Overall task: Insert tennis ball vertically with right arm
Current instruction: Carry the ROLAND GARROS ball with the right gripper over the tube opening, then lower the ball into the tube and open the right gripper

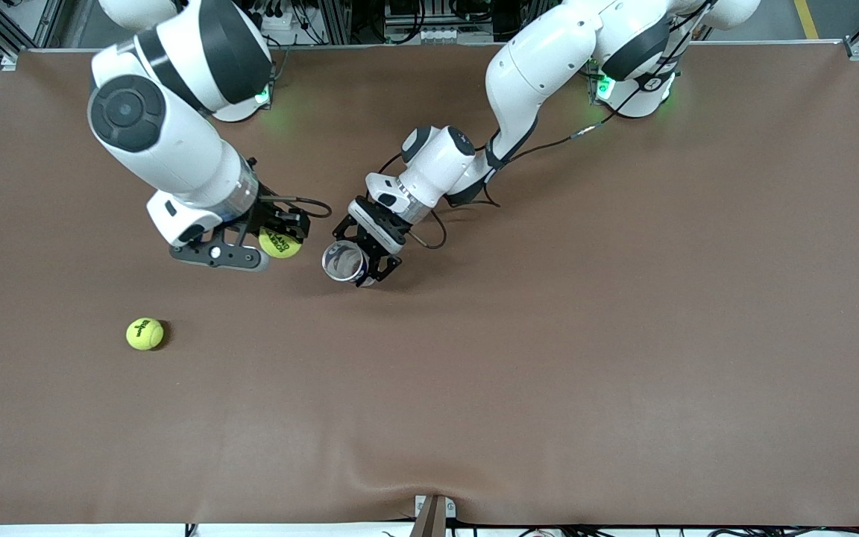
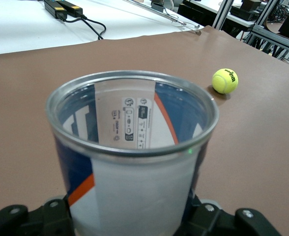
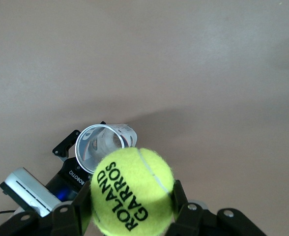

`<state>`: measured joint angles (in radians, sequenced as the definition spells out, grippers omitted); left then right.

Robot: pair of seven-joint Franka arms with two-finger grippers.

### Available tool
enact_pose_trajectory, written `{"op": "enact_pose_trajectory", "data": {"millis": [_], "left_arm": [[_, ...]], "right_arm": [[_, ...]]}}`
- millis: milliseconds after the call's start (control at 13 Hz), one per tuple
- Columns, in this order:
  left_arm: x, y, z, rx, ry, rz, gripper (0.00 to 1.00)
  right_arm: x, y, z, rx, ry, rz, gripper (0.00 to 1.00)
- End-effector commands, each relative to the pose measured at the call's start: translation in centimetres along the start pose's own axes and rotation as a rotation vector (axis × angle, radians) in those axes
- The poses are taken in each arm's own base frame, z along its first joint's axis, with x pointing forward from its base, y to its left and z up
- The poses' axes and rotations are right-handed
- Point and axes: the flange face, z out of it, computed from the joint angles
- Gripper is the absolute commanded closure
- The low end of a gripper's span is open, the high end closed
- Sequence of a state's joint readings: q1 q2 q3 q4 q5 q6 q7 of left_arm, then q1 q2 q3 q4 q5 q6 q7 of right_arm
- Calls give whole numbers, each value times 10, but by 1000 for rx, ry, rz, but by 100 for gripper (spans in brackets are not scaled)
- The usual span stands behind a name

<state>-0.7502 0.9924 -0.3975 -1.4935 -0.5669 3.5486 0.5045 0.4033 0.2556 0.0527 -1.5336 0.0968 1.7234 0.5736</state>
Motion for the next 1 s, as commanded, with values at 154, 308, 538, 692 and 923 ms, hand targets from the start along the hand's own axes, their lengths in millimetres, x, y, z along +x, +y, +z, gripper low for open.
{"op": "enact_pose_trajectory", "data": {"millis": [154,308,538,692,923], "left_arm": [[-17,-3,9,16,-15,-23,24],[-17,-1,9,13,-14,-23,24],[-17,-2,9,15,-14,-23,23],[-15,-1,9,14,-11,-21,24],[-5,1,5,10,5,-18,24]], "right_arm": [[-2,-31,39,-7,-40,-65,100],[-2,-43,47,13,-14,-138,100],[0,-54,56,27,9,-220,100],[1,-59,70,18,-3,-231,100],[2,-60,86,20,1,-227,100]]}}
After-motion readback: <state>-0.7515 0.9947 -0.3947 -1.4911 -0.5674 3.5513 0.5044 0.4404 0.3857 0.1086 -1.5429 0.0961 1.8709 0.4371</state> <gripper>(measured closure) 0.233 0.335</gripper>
